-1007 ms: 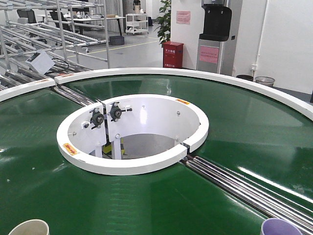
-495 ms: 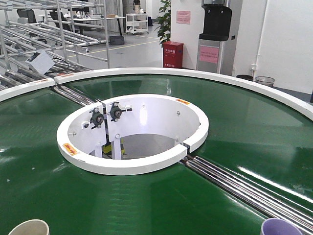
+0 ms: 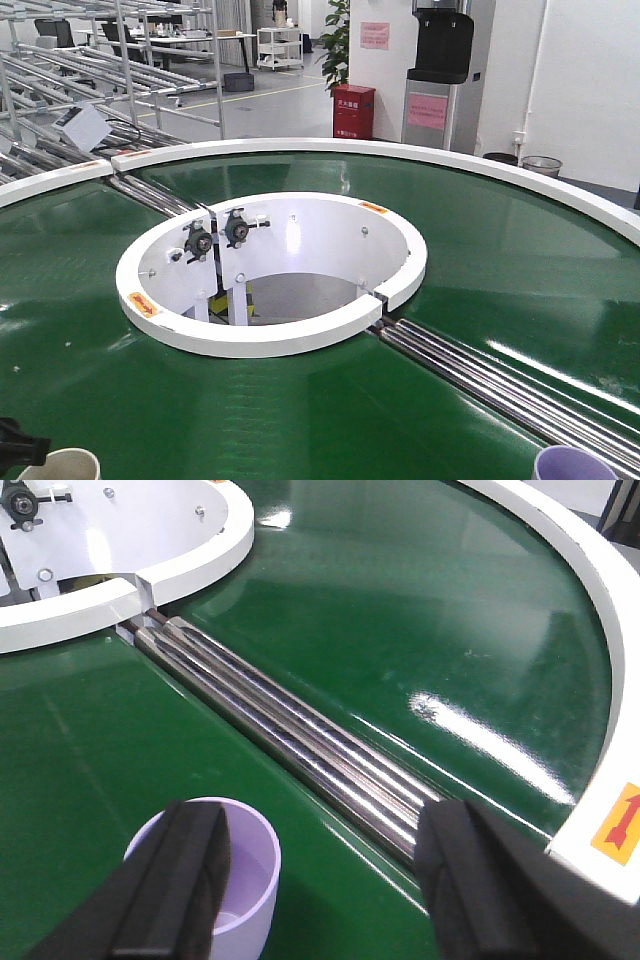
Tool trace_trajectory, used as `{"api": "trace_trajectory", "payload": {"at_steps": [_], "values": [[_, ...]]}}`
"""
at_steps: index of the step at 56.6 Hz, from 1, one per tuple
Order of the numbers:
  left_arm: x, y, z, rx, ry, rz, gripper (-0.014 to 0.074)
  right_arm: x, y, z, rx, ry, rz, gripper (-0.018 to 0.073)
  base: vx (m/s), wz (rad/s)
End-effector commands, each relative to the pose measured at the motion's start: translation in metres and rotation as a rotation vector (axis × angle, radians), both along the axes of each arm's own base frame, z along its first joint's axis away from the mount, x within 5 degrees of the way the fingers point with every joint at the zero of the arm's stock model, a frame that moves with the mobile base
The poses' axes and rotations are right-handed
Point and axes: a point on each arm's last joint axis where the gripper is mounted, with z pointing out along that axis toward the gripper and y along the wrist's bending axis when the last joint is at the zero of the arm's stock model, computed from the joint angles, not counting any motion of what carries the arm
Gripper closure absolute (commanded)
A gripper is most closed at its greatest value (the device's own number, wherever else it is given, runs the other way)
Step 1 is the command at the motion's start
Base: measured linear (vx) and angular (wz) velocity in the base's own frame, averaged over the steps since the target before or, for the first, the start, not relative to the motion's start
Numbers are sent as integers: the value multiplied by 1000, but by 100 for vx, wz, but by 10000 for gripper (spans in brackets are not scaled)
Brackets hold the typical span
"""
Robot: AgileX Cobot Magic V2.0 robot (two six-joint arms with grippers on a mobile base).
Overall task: Grab cup from conveyor and place in blue bin
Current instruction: 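Lower left gripper onto cream cup and right gripper onto lavender cup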
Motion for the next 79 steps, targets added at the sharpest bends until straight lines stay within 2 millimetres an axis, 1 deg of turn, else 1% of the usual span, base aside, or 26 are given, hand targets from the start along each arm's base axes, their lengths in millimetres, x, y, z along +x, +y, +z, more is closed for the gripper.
{"api": "trace_trajectory", "payload": {"at_steps": [1, 11, 21, 28, 32, 36, 41, 42, 43, 46, 49, 50, 57, 59, 64, 68, 72, 79], "values": [[18, 1, 11, 18, -54, -22, 146, 3, -1, 18, -11, -112, 0, 80, 0, 0], [36, 0, -6, 46, 32, -64, 146, 3, -1, 18, -11, -112, 0, 80, 0, 0], [47, 0, -30, 52, 109, -76, 146, 3, -1, 18, -11, -111, 0, 80, 0, 0], [52, 0, -41, 51, 138, -76, 146, 3, -1, 18, -12, -110, 0, 80, 0, 0], [53, 0, -44, 51, 143, -76, 146, 6, -1, 15, -1, -72, -5, 80, 0, 0], [53, 0, -44, 51, 143, -76, 153, 10, -2, 11, 46, 28, -30, 80, 0, 0], [53, 0, -43, 61, 141, -91, 198, 23, -4, 9, 94, 201, -69, 83, 0, 0], [53, 0, -44, 65, 142, -98, 214, 27, -4, 6, 96, 253, -75, 83, 0, 0], [53, -1, -44, 67, 144, -102, 226, 30, -4, 8, 96, 275, -77, 83, 0, 0], [52, -1, -44, 72, 145, -112, 273, 43, -5, 4, 89, 389, -84, 83, 0, 0], [52, -1, -44, 76, 144, -119, 335, 57, -6, 7, 87, 460, -89, 83, 0, 0], [52, -1, -44, 76, 143, -119, 351, 62, -7, 2, 87, 497, -91, 83, 0, 0], [52, -1, -44, 76, 143, -119, 487, 98, -9, 8, 69, 592, -86, 83, 0, 0], [52, -1, -44, 76, 143, -119, 529, 107, -9, 4, 62, 620, -78, 83, 0, 0], [53, -1, -44, 76, 141, -119, 598, 129, -7, 6, 63, 645, -42, 83, 0, 0], [53, -1, -43, 77, 136, -119, 605, 142, -5, 4, 70, 667, -10, 83, 0, 0], [53, -1, -43, 77, 131, -118, 605, 152, -3, -3, 77, 698, 25, 83, 0, 0], [53, -1, -43, 77, 131, -118, 604, 165, -3, -23, 70, 765, 35, 83, 0, 0]]}}
